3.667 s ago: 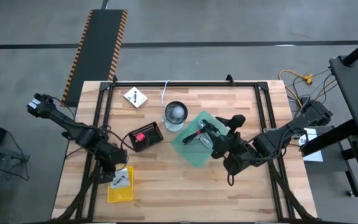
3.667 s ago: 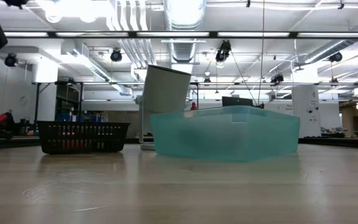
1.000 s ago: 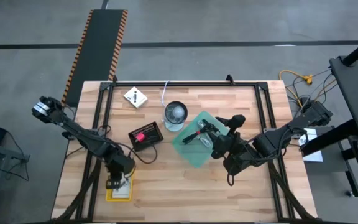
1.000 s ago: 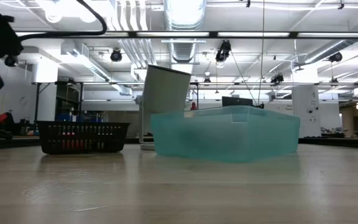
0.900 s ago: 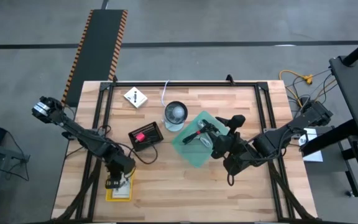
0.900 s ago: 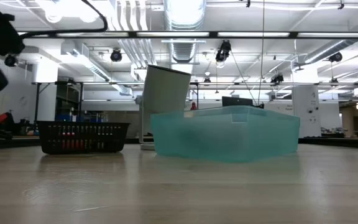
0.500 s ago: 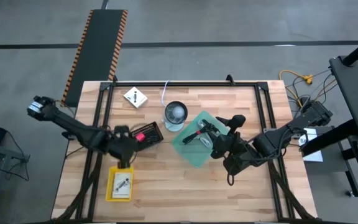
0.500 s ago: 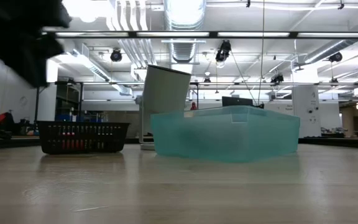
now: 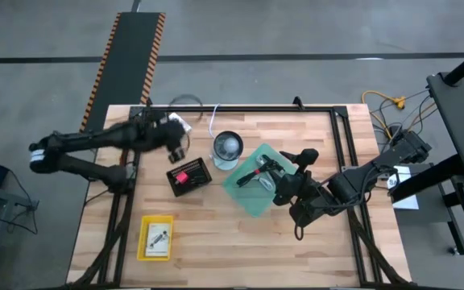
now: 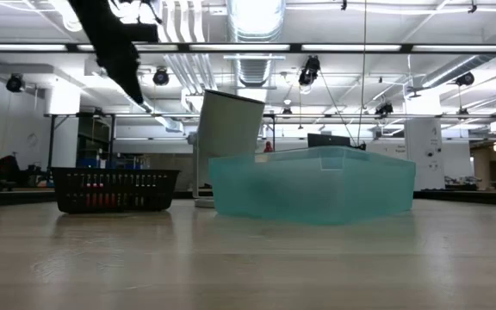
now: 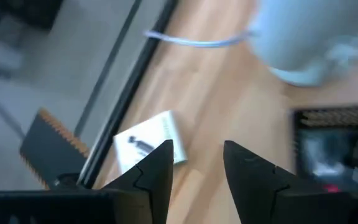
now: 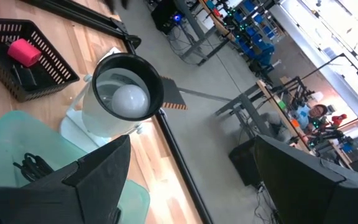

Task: Pick and place items into bin
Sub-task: Put the white card reader box into the yellow bin

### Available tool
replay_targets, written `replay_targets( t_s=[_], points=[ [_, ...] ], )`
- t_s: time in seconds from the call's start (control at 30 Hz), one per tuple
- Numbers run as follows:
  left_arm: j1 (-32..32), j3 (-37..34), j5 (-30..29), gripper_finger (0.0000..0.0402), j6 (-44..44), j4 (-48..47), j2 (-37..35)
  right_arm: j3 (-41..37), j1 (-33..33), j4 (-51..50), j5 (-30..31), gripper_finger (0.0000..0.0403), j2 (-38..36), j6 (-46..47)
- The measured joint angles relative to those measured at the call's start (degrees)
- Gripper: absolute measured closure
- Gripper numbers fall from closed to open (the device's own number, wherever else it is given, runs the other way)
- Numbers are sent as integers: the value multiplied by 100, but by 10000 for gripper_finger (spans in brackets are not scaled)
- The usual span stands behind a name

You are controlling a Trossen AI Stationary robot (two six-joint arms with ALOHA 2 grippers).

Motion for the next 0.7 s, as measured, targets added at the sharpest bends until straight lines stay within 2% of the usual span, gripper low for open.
replay_targets(
  t_s=[0.13,0.3,0.47,0.57,0.7],
  points=[
    [1207,403,496,276,511,75,448,0,0,-1,-9,79,0,0],
    [2133,670,846,276,2329,71,1105,0,0,-1,-67,78,0,1],
    [2315,658,906,276,3905,-46,1779,0,0,-20,-367,78,0,0],
    [2313,666,733,276,4237,-18,2149,0,0,-37,-453,79,0,0],
    [2327,704,132,275,4287,-7,2514,0,0,-46,-468,78,0,-2]
  ],
)
